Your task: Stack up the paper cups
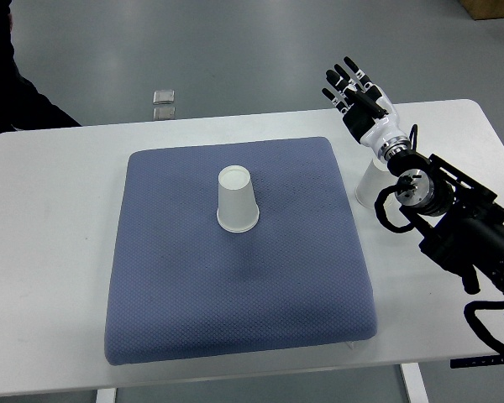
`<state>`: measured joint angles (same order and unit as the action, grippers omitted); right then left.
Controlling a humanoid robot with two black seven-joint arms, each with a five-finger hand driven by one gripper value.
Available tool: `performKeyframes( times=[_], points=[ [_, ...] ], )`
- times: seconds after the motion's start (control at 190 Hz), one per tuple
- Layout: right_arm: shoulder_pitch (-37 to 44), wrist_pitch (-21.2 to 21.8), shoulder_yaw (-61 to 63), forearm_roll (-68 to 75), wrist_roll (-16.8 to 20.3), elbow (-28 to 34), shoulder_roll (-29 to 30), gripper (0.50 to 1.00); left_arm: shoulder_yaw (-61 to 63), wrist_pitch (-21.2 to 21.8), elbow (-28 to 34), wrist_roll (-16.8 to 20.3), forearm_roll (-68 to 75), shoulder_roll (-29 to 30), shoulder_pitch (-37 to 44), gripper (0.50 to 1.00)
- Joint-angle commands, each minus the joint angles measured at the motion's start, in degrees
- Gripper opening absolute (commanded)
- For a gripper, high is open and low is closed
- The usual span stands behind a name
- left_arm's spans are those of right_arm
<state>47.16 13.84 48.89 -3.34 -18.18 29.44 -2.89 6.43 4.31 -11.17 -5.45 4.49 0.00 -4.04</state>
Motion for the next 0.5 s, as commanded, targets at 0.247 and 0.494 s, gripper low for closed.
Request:
performKeyframes(
  times=[0.247,0.494],
  points=[
    [0.12,0.05,-0.02,0.00,0.16,0.18,0.07,0.919,0.08,0.00,-0.26,0.09,-0.01,0.00,0.00,1.000],
    [0.47,2.16,-1.78,-0.18,0.25,2.02,-1.16,0.919,-0.01,0.00,0.01,0.18,-0.01,0.00,0.17,1.000]
  ],
)
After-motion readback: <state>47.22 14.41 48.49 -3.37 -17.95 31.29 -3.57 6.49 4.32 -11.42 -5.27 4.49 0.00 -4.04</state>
